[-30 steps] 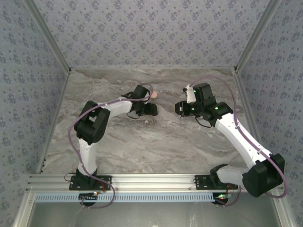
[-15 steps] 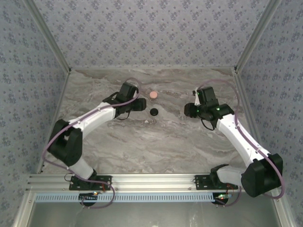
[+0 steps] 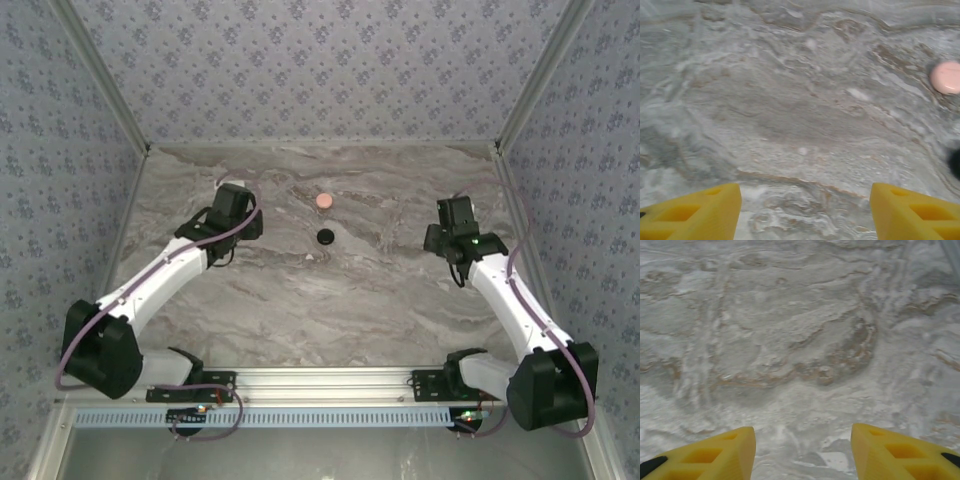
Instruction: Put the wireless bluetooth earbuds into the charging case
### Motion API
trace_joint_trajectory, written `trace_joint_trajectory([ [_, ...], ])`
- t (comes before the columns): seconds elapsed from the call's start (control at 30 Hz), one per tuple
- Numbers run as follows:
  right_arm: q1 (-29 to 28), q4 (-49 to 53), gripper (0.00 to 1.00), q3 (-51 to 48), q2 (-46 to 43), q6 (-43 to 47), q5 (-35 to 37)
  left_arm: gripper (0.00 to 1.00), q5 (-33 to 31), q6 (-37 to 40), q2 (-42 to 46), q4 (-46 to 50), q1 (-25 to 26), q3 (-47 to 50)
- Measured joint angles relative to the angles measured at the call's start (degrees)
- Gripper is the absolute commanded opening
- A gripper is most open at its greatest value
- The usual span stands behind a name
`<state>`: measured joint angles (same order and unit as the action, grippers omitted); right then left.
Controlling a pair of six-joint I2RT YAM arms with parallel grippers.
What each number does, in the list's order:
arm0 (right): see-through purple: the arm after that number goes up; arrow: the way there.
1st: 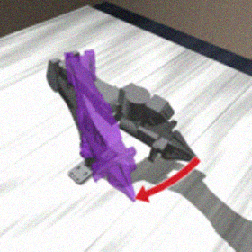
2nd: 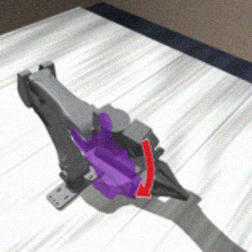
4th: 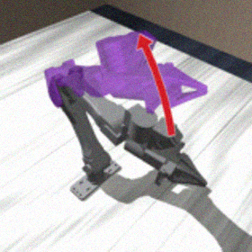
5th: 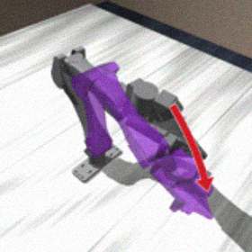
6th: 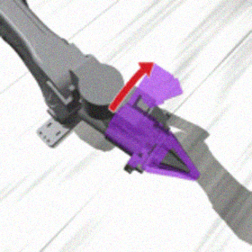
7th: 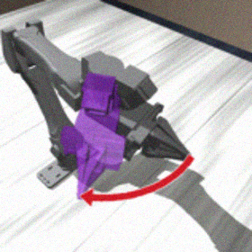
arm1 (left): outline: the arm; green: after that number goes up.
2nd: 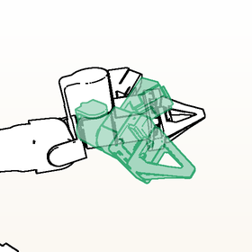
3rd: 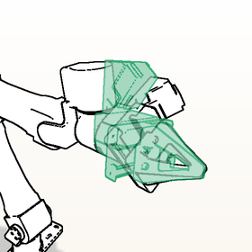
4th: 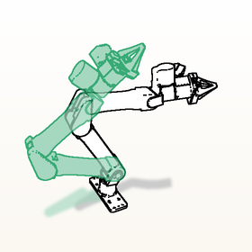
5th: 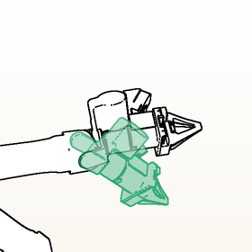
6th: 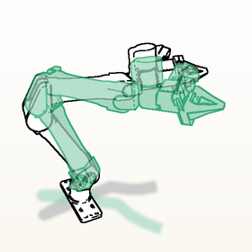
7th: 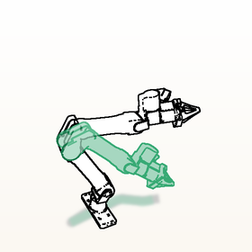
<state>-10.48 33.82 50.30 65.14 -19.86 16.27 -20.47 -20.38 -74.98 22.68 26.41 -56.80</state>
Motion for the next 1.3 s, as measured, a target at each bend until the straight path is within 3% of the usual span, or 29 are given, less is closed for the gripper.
trace_joint_trajectory([
  [0.33, 4.7, -6.1, 0.69, -6.2, -2.2, 2.7, 2.9, 0.77, -3.6, 4.0, 3.5, 0.6, -5.2, 4.2],
  [0.47, 6.5, -10.6, 0.72, -9.1, -2.7, 4.1, 2.8, 0.9, -4.3, 6.1, 4.9, -2.4, -7.4, 7.4],
  [0.7, 9.3, -23.0, 0.75, -17.0, -4.7, 7.5, -1.4, 0.99, -4.6, 10.6, 5.5, -8.6, -10.2, 13.1],
  [0.97, 10.8, -38.0, 0.79, -26.5, -7.8, 12.3, -5.6, 0.99, 0.9, 16.4, 5.5, -22.7, -13.9, 21.7],
  [1.3, 13.2, -52.1, 0.8, -30.8, -3.9, 15.2, -11.3, 0.99, 12.7, 21.4, 4.0, -41.0, -17.0, 30.3],
])
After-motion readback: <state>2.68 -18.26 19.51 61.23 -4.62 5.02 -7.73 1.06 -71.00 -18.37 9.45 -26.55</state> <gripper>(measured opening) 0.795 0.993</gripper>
